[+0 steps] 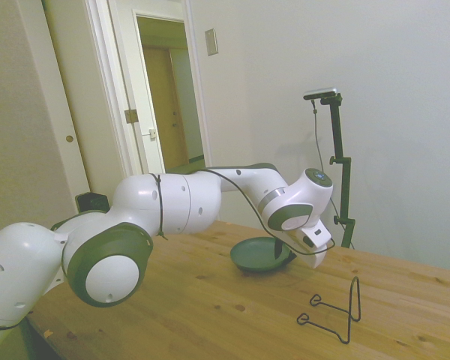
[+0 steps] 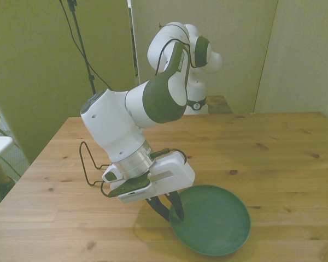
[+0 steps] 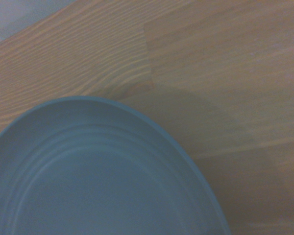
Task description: Load the plate
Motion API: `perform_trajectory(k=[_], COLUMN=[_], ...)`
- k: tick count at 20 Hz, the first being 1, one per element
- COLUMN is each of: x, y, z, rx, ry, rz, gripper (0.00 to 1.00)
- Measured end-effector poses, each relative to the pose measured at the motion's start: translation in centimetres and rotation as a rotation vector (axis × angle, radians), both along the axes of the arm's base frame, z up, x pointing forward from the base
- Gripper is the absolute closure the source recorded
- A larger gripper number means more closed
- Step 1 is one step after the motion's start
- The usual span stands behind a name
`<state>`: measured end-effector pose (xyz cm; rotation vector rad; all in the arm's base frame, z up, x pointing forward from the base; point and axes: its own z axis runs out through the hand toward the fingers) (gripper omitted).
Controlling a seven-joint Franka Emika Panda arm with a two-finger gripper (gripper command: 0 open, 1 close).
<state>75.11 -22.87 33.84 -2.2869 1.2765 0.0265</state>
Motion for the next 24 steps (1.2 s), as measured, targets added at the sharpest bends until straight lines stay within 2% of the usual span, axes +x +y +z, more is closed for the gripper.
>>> perform_trajectory(k=[8, 13, 19, 24], x=[0.0, 0.4, 0.7, 0.4], y=[0.2, 1.1, 1.8, 2.6], z=[-0.2, 1.0, 5.6, 11.2], rx=[0.006, -0.049, -0.131, -0.218], ry=[0.010, -0.007, -0.064, -0.119], rz=[0.011, 0.056, 0.096, 0.129], gripper=[1.00, 1.00, 1.00, 1.00])
